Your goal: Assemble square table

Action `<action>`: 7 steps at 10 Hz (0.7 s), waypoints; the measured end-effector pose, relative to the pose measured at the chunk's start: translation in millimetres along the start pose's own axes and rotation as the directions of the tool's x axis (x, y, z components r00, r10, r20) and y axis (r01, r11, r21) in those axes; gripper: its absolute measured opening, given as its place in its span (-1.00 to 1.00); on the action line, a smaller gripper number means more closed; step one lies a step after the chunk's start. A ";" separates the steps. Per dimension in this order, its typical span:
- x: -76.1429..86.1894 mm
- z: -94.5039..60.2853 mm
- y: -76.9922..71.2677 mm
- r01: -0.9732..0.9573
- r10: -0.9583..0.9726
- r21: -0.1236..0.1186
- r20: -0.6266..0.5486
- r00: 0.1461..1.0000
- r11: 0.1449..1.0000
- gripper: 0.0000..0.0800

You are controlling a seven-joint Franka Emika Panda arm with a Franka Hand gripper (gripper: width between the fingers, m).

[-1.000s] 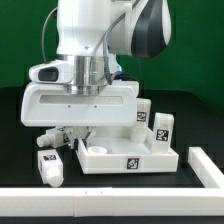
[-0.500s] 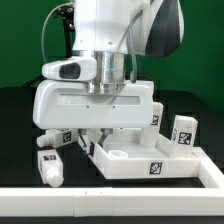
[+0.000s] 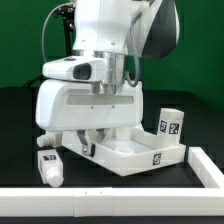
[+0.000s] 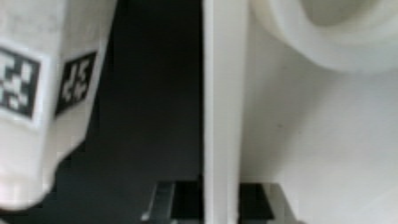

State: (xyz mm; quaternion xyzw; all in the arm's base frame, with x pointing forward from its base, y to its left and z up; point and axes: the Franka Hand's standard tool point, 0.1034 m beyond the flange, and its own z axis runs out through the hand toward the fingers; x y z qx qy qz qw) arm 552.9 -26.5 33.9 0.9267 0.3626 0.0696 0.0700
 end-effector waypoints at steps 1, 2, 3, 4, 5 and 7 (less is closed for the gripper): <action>11.3 -2.6 -3.3 0.104 -0.104 -0.008 -0.007 0.995 0.995 -0.87; 22.8 -3.3 1.5 0.232 -0.233 -0.020 -0.021 0.972 0.972 -0.87; 28.9 -0.8 8.1 0.362 -0.362 -0.026 -0.033 0.931 0.932 -0.87; 27.0 0.3 8.0 0.386 -0.387 -0.023 -0.033 0.922 0.922 -0.87; 26.4 0.7 8.2 0.451 -0.452 -0.026 -0.024 0.892 0.892 -0.87; 56.9 -8.0 -1.6 0.558 -0.560 -0.059 -0.027 0.828 0.828 -0.87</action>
Offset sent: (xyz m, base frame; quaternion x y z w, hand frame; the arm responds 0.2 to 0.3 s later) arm 0.0000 0.0000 0.0000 0.0000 0.0000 -0.1296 0.9916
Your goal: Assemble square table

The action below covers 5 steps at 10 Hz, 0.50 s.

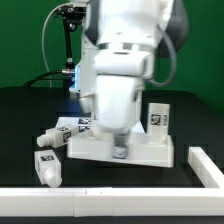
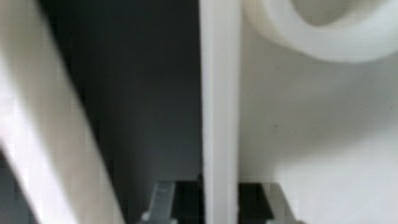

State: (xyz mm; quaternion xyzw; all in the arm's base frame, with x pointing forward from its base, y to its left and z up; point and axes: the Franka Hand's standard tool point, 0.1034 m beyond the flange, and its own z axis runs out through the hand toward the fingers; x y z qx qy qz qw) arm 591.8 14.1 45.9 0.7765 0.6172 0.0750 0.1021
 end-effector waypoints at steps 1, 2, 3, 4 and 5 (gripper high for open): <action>19.6 -1.9 3.6 0.128 -0.128 -0.015 -0.009 0.992 0.992 -0.87; 29.2 0.1 6.7 0.206 -0.207 -0.033 -0.021 0.978 0.978 -0.87; 25.7 4.4 4.0 0.207 -0.210 -0.078 -0.038 0.977 0.975 -0.87; 21.2 5.3 0.2 0.219 -0.221 -0.064 -0.031 0.975 0.974 -0.87; 21.7 4.9 1.3 0.213 -0.216 -0.066 -0.032 0.976 0.975 -0.86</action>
Offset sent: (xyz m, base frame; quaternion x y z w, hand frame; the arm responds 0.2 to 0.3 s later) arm 0.0000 0.0000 0.0000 0.0000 0.0000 -0.1296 0.9916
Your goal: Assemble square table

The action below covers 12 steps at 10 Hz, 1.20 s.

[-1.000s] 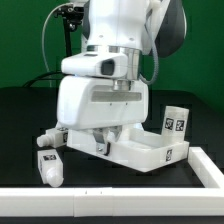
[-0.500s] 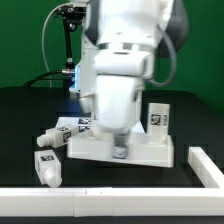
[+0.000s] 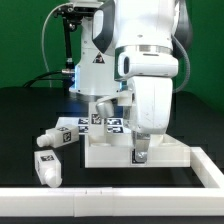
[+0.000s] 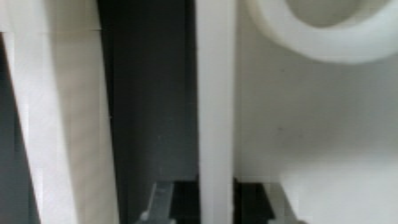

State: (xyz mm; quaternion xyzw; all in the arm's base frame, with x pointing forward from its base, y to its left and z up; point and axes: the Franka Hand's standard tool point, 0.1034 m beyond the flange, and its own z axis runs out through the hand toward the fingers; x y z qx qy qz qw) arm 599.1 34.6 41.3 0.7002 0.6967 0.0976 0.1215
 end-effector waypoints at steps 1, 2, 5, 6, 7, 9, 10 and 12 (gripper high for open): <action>-0.6 0.1 0.0 -0.001 0.001 0.000 0.001 1.000 1.000 -0.86; 2.0 0.7 1.1 -0.005 0.005 0.011 0.002 1.000 1.000 -0.86; 27.1 6.1 47.1 -0.020 0.020 0.063 0.004 1.000 0.998 -0.87; 24.9 8.0 42.4 -0.028 0.027 0.069 0.006 1.000 0.997 -0.87; 25.0 8.5 41.6 -0.028 0.027 0.071 0.006 1.000 0.997 -0.87; 24.4 9.3 41.3 -0.028 0.028 0.072 0.006 1.000 0.997 -0.87; 24.3 9.5 41.2 -0.029 0.028 0.073 0.007 1.000 0.997 -0.87; 25.4 16.2 41.6 -0.031 0.030 0.083 0.009 0.999 0.996 -0.87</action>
Offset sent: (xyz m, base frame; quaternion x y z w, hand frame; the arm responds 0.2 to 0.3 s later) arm 0.0776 0.0662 0.0110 0.0979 0.0535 0.0909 0.9896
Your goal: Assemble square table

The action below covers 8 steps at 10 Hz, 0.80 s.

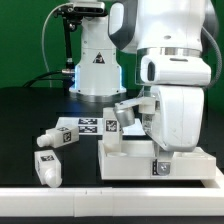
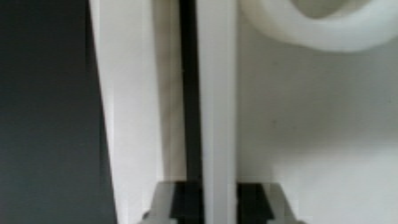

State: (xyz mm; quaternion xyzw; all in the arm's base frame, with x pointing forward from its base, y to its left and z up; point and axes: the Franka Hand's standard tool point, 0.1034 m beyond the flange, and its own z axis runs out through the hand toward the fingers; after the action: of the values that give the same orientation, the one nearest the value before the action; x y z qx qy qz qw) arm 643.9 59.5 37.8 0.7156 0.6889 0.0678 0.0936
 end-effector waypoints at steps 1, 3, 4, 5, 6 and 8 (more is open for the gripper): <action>0.8 5.3 3.7 -0.002 0.002 0.004 0.002 1.000 1.000 -0.87; 0.8 10.0 8.1 -0.009 0.009 0.014 0.008 1.000 1.000 -0.87; 0.9 9.7 10.4 -0.013 0.012 0.021 0.011 1.000 1.000 -0.87; 0.6 8.4 12.5 -0.014 0.014 0.023 0.013 1.000 1.000 -0.87; -1.1 8.9 12.7 0.001 -0.002 0.034 0.016 1.000 0.999 -0.87; -5.2 11.1 11.8 0.005 -0.005 0.052 0.011 1.000 0.999 -0.87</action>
Offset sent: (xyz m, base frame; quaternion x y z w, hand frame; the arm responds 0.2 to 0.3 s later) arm 0.0207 0.0122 -0.0056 0.0091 0.0111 0.0205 0.9997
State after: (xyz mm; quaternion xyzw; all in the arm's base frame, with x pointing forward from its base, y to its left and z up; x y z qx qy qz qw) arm 657.7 53.5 29.9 0.7165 0.6916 0.0457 0.0792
